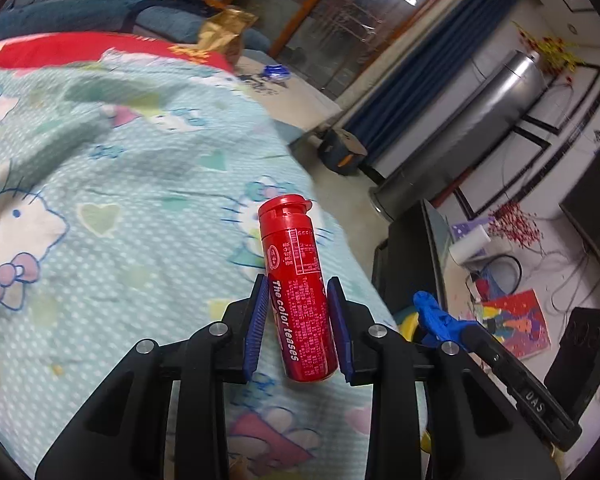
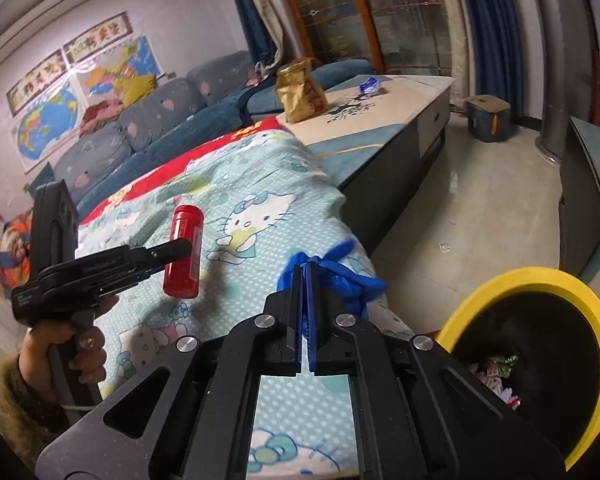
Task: Collect trash
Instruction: 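Carry the red can and blue glove with both tools over the yellow bin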
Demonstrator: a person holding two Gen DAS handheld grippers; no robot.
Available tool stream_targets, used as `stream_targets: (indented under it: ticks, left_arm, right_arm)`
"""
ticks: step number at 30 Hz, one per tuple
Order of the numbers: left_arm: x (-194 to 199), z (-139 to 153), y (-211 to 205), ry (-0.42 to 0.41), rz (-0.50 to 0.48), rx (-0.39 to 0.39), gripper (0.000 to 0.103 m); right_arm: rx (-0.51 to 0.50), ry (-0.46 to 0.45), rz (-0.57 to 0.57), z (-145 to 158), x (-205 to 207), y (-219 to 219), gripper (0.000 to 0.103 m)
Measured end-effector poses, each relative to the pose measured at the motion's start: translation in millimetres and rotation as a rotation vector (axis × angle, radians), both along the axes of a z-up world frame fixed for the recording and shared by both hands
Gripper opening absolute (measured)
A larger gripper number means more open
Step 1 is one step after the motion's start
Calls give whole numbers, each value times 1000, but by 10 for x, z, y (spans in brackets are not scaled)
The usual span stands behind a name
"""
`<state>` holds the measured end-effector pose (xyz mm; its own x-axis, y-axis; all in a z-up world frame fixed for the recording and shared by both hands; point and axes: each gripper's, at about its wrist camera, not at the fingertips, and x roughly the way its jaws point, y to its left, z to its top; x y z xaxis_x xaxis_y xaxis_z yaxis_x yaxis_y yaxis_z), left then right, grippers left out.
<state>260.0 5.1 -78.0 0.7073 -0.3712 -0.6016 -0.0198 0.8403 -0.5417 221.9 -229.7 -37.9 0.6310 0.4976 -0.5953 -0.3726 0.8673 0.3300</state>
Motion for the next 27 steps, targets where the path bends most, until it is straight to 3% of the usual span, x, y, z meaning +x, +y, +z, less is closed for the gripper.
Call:
stream_targets:
  ticks: [27]
  left_arm:
    - [-485,421,-1169,-139,-280,115,28]
  right_arm:
    - [41,9,-203,38,-403,-979,0]
